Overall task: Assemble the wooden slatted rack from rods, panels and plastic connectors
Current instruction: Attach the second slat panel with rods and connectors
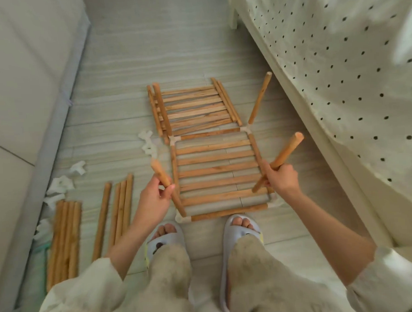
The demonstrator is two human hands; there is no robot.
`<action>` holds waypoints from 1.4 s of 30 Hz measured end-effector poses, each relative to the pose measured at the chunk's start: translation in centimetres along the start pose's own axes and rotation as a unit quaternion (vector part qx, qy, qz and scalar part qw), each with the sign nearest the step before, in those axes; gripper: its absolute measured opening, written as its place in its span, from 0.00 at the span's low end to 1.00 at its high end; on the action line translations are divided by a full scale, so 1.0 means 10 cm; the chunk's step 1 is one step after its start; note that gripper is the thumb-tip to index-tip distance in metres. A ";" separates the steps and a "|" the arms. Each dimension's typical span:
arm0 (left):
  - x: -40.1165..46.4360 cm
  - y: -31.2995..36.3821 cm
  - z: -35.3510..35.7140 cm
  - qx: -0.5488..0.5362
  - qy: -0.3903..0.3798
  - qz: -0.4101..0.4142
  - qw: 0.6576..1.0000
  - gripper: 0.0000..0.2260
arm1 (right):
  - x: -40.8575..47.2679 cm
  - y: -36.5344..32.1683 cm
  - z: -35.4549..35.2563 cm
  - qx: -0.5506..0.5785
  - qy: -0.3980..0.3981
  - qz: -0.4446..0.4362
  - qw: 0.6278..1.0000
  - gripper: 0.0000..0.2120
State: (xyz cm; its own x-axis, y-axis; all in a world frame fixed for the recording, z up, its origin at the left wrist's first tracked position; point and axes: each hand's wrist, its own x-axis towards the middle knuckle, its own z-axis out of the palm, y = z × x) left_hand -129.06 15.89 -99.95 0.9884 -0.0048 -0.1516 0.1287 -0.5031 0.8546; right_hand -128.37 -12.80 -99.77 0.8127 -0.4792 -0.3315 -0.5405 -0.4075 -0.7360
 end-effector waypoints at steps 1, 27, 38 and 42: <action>-0.09 -0.03 -0.01 -0.001 0.006 -0.008 1.000 0.04 | -0.08 0.08 -0.03 -0.007 -0.004 0.006 1.000 0.19; -0.24 -0.15 0.10 0.117 -0.021 -0.024 0.993 0.05 | -0.05 0.60 -0.26 -0.025 0.064 0.078 0.995 0.19; -0.25 -0.15 0.15 0.120 0.009 -0.019 0.993 0.04 | 0.08 0.69 -0.32 -0.014 0.069 0.110 0.991 0.18; -0.26 -0.20 0.05 0.096 0.005 -0.031 0.995 0.04 | 0.10 0.71 -0.33 -0.021 0.076 0.115 0.990 0.15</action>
State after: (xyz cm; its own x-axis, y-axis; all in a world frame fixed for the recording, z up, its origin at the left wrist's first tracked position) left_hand -131.91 16.52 -101.54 0.9800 0.0392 -0.1951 0.1722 -0.6585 0.7326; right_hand -132.15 -18.78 -103.38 0.6263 -0.6739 -0.3920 -0.7186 -0.3040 -0.6254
